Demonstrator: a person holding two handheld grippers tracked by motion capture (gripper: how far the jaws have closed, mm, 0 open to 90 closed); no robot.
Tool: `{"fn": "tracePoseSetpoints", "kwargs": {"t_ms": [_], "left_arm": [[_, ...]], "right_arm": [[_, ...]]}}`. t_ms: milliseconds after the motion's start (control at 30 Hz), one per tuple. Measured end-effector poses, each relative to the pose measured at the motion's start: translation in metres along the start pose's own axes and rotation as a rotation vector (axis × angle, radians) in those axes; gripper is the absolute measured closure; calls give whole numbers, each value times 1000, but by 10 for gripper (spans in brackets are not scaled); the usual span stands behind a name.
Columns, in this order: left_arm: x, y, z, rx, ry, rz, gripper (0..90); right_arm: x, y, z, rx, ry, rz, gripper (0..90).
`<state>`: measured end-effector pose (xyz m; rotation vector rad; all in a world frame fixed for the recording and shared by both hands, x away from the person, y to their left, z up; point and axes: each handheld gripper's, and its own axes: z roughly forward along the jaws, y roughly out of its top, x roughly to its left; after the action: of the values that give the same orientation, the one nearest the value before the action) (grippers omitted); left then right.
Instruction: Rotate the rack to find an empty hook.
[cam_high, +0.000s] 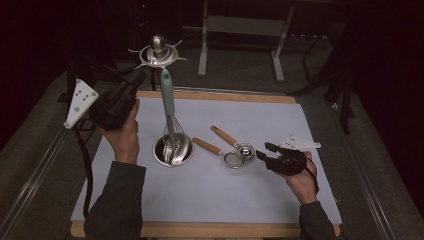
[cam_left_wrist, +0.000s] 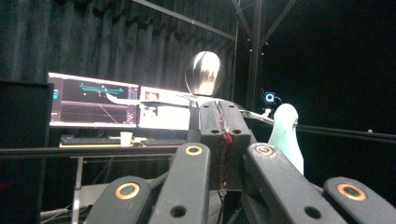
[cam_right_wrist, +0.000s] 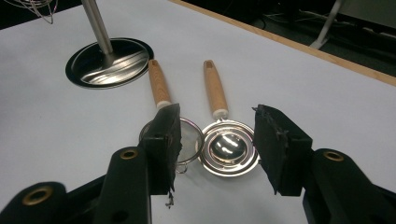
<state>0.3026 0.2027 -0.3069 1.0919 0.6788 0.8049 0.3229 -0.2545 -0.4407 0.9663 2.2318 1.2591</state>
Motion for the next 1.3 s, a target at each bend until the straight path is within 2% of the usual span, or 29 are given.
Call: {"fn": "tracePoseSetpoints", "kwargs": {"t_ms": [533, 867, 1100, 1300], "left_arm": [[4, 1, 2, 0, 32, -1, 900], [14, 1, 8, -1, 80, -34, 900], [17, 4, 13, 20, 115, -22, 900], [20, 4, 16, 32, 127, -21, 900]], "right_arm": [[0, -1, 0, -1, 13, 1, 509], [0, -1, 0, 1, 11, -3, 509], [0, -1, 0, 2, 9, -4, 508], [0, 0, -2, -4, 7, -4, 509]]}}
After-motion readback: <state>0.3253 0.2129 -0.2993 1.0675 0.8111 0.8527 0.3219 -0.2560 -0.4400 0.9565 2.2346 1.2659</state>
